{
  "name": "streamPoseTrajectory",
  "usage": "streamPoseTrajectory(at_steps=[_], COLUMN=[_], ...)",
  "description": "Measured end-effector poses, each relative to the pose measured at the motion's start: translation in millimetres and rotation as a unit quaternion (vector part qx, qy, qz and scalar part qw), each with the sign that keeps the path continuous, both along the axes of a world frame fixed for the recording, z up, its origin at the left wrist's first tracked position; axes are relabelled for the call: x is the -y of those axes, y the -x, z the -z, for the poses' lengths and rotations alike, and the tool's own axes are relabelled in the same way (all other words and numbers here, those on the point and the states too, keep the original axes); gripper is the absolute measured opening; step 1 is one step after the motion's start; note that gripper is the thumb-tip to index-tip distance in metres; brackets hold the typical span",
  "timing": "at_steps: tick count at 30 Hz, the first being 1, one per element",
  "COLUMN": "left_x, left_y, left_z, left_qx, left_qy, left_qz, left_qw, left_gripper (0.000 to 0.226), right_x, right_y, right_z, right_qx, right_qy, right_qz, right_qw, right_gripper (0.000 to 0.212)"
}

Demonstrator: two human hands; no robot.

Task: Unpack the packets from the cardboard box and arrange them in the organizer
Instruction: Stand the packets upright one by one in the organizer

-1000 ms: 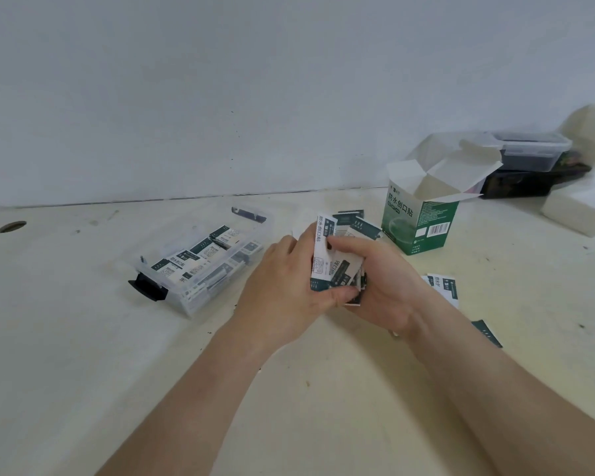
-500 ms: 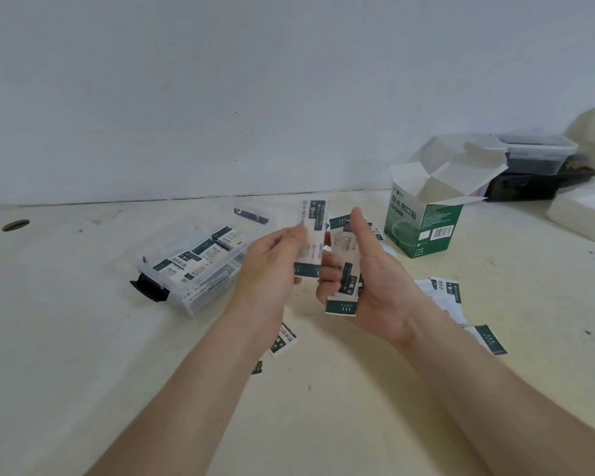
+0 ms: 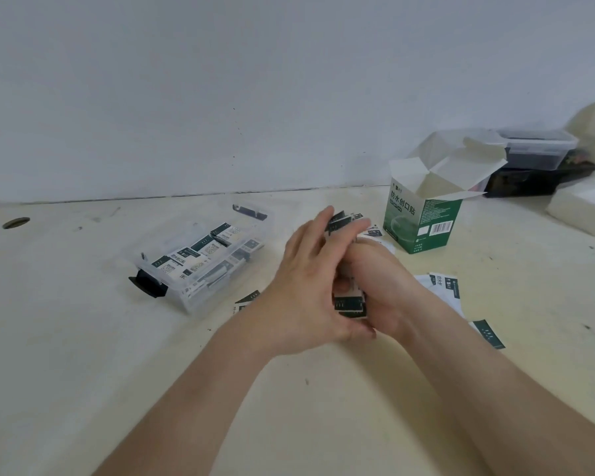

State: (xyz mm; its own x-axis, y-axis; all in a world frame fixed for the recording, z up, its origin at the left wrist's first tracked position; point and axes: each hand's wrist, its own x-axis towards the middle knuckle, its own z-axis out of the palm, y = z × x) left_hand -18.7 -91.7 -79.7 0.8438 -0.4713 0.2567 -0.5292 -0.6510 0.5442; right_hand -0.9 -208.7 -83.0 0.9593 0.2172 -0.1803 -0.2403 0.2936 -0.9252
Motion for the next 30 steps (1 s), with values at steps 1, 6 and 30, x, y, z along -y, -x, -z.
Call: streamPoseTrajectory(at_steps=[1, 6, 30], left_x=[1, -13, -34], left_y=[-1, -10, 1], left_z=[4, 6, -35], left_qx=[0.032, 0.076, -0.126], left_qy=[0.0, 0.054, 0.21], left_qz=[0.004, -0.054, -0.029], left_qw=[0.999, 0.994, 0.969], left_gripper=[0.11, 0.081, 0.011], right_x=[0, 2, 25], right_y=[1, 4, 3], right_z=[0, -3, -22], right_qx=[0.012, 0.028, -0.008], right_qy=[0.029, 0.054, 0.012], right_qz=[-0.013, -0.07, -0.215], right_qw=[0.999, 0.996, 0.977], right_gripper=[0.014, 0.027, 0.029])
